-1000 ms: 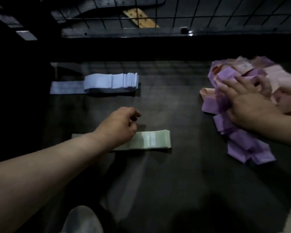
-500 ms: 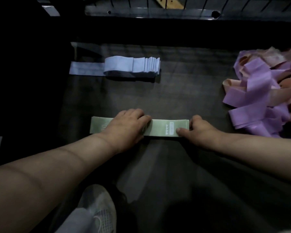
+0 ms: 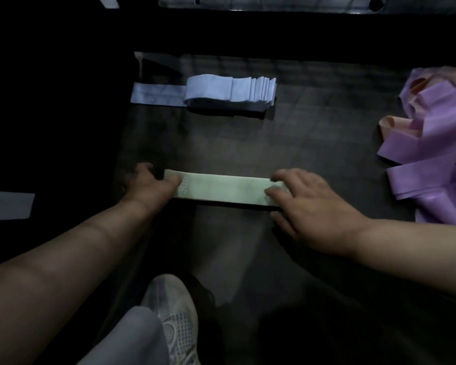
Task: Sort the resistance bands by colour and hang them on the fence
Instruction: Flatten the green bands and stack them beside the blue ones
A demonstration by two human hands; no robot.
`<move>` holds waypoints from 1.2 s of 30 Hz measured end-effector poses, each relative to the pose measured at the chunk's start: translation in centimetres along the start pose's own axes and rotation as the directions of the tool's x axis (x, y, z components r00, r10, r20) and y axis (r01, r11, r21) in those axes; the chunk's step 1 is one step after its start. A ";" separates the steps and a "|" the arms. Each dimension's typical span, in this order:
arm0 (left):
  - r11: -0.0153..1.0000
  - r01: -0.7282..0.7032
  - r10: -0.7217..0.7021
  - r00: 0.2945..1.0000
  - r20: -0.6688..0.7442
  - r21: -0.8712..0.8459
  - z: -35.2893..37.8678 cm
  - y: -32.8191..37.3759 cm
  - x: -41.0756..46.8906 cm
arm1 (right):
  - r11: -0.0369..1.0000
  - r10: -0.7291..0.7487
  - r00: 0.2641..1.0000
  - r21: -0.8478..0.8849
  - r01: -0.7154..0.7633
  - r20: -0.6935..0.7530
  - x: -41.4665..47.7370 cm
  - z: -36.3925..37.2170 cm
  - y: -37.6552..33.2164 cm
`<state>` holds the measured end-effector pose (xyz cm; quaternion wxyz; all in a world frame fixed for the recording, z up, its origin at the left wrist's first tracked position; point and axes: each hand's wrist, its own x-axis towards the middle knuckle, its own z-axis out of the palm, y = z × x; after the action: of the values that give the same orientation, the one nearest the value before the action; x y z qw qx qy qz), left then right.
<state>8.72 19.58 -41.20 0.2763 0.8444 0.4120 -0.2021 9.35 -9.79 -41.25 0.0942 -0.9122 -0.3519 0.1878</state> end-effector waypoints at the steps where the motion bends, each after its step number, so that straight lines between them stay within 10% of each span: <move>1: 0.998 0.026 -0.024 0.999 0.046 -0.059 0.1 -0.4 0.0 | 1.000 -0.029 1.000 -0.007 0.029 0.010 0.2 0.5 -0.5; 17: 0.765 0.312 -0.114 0.927 0.357 -0.564 -0.5 0.3 -1.0 | 0.998 -0.058 0.989 -0.018 0.061 0.133 2.1 2.2 -2.2; 36: 0.895 -0.322 0.366 0.925 0.098 -0.308 4.4 6.6 -7.6 | 0.989 0.025 0.999 0.143 -0.022 -0.019 -0.2 1.5 0.1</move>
<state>9.15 9.04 -38.29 0.4579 0.8369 0.2580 -0.1527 8.65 -9.93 -42.53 0.1609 -0.9091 -0.3256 0.2041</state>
